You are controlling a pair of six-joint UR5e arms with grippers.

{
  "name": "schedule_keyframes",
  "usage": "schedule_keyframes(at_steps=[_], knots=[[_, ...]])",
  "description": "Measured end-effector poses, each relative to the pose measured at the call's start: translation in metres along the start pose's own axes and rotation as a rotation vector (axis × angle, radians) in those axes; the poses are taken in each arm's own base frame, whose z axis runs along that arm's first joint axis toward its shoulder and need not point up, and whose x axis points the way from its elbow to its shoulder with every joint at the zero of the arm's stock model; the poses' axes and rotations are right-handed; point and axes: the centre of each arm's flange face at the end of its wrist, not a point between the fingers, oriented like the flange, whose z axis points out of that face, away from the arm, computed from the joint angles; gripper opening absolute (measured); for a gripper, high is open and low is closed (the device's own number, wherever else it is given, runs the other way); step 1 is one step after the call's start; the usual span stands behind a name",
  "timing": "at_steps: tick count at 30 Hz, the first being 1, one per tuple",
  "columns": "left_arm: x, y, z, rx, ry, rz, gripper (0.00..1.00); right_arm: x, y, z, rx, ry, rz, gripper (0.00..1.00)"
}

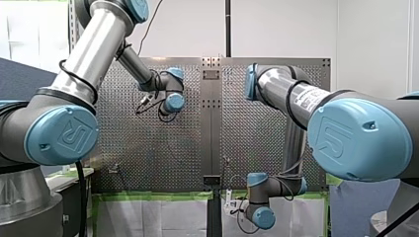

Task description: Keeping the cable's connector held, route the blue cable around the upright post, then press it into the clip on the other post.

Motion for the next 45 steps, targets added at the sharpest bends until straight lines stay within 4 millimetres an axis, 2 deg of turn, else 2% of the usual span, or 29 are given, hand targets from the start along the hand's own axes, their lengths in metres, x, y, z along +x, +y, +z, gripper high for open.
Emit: schedule_keyframes(at_steps=[10,16,23,26,32,39,45], knots=[[0.012,-0.009,0.005,-0.006,0.022,0.018,0.99,0.0,0.001,0.0,-0.002,0.0,0.001,0.0],[0.031,-0.033,0.004,0.018,0.048,0.06,0.99,0.0,0.001,0.0,-0.002,-0.002,0.001,0.0],[0.041,-0.044,0.003,0.024,0.062,0.073,0.99,0.0,0.002,0.0,-0.003,-0.001,0.001,0.0],[0.052,-0.056,0.002,0.038,0.076,0.09,0.99,0.0,0.002,0.0,-0.003,-0.001,0.002,0.0],[0.076,-0.087,-0.007,0.074,0.105,0.133,0.99,0.0,0.002,0.0,-0.003,-0.001,0.003,0.0],[0.088,-0.101,-0.014,0.09,0.125,0.153,0.99,-0.001,0.002,0.0,-0.001,-0.002,0.003,0.0],[0.11,-0.121,-0.019,0.116,0.154,0.183,0.99,-0.001,0.002,0.0,-0.001,-0.003,0.003,0.0]])
